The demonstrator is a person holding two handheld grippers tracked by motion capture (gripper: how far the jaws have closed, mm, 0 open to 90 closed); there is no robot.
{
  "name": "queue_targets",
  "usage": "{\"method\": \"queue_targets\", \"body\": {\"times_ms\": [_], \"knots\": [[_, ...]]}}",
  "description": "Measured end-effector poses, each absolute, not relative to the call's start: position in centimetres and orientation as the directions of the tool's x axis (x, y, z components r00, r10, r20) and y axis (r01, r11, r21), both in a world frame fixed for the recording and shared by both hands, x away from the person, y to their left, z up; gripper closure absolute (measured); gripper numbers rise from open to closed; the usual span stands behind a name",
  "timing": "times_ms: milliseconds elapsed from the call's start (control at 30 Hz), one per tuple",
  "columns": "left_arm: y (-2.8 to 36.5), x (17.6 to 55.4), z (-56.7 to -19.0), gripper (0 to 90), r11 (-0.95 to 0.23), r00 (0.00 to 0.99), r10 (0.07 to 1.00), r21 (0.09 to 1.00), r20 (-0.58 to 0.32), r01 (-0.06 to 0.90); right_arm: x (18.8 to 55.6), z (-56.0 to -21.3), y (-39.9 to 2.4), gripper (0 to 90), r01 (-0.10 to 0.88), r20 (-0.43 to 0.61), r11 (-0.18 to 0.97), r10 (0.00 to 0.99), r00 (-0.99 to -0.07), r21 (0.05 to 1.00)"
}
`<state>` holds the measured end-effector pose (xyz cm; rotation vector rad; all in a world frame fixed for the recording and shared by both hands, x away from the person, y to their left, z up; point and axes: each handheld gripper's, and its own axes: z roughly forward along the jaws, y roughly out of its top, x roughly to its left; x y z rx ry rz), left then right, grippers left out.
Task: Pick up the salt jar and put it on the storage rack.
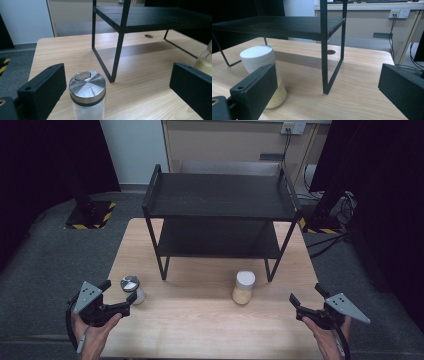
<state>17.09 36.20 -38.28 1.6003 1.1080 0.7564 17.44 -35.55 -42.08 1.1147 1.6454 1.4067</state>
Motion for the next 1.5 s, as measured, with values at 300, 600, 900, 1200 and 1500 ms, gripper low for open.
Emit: {"method": "queue_targets", "body": {"times_ms": [300,600,900,1200,1500], "knots": [[36.8,18.0,-35.0,0.0,-0.115,0.382,0.924,0.927,-0.032,0.357,17.5,-42.0,-35.4,2.7,0.175,0.019,0.055,0.918,-0.397,0.983],[37.1,19.3,-32.1,0.0,-0.182,0.403,0.915,0.900,0.008,0.396,17.5,-42.0,-35.5,2.7,0.174,0.018,0.055,0.918,-0.395,0.983],[36.6,21.4,-31.1,0.5,-0.221,0.407,0.913,0.856,0.013,0.468,17.5,-42.0,-35.6,2.8,0.176,0.021,0.053,0.919,-0.393,0.983],[36.4,23.1,-32.1,1.5,-0.207,0.389,0.921,0.832,-0.012,0.514,17.5,-42.0,-35.6,3.0,0.180,0.019,0.058,0.917,-0.398,0.982],[36.1,25.2,-33.4,2.5,-0.200,0.368,0.929,0.789,-0.034,0.580,17.6,-42.0,-35.5,3.0,0.183,0.018,0.061,0.917,-0.399,0.981]]}}
